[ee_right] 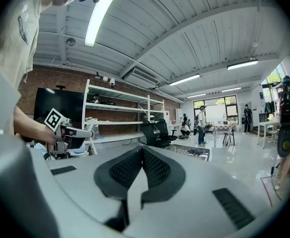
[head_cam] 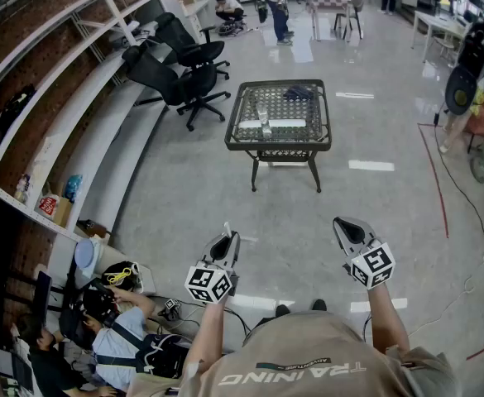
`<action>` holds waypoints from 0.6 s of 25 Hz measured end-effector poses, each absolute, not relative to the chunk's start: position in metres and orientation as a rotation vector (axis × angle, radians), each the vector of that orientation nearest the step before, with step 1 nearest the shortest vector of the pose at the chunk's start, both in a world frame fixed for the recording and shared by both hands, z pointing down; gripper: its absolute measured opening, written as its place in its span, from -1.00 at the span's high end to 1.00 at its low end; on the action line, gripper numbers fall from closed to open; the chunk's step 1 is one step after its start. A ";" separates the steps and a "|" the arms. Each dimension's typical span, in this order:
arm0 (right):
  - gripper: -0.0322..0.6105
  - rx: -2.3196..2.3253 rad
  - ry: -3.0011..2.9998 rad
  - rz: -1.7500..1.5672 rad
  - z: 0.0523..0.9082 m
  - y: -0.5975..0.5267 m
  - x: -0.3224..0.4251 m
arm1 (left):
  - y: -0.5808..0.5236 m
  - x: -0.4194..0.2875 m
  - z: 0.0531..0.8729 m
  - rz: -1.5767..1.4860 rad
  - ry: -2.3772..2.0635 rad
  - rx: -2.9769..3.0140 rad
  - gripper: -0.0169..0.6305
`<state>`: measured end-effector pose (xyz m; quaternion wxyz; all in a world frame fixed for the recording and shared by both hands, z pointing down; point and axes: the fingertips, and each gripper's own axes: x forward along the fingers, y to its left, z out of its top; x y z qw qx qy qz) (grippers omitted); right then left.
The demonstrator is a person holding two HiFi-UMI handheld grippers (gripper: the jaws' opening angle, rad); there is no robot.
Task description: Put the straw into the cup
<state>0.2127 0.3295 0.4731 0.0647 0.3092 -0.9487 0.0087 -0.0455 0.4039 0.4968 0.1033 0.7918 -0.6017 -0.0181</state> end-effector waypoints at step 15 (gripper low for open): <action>0.84 1.023 -2.858 0.064 0.477 0.342 0.191 | 0.398 -0.064 0.512 -0.044 -1.667 2.401 0.81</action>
